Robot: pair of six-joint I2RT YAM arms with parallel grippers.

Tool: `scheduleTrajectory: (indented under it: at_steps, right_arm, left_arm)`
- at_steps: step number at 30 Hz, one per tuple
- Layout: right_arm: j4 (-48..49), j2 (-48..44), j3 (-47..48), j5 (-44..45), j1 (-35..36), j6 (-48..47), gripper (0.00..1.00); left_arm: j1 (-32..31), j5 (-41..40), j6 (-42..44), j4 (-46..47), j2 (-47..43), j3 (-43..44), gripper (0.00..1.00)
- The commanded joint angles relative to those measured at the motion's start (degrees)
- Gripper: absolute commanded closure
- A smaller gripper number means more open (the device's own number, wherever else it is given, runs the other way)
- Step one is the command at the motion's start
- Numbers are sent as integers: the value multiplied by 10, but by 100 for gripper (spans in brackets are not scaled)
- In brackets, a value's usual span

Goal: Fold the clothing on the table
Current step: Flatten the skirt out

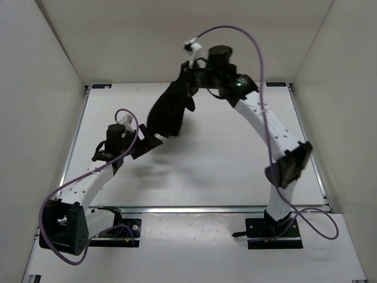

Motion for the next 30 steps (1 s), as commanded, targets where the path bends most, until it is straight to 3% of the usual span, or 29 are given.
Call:
scheduleTrajectory:
  at_steps: [1,5,8,12,15,20,26,30]
  right_arm:
    - [96,-136,-168,-12,-60,35,100]
    - [232,-243,-427,-29,-138,81,100]
    - [275,-271,-628,-49,-160,102,100]
    - [290,-288,-763,-27,-131,93,100]
    - [311,-298,-842,-24,-110,114,100]
    - [348,-314,-881,-25,-127,132,100]
    - [325,-308,-823,-47,-200,139,100]
    - [238,-287,-637,-77,-179,92,100]
  left_arm:
    - [0,24,-34,17,-23,31,1]
    - [0,62,-60,55,-35,21,1]
    - [-4,90,-75,84,-46,3,1]
    - [-12,93,-95,125,-65,-37,1]
    - [-17,64,-94,102,-78,-61,1]
    - [-46,21,-95,91,-69,-111,2]
    - [-70,9,-106,118,-42,-148,2]
    - [-59,0,-107,124,-49,-136,1]
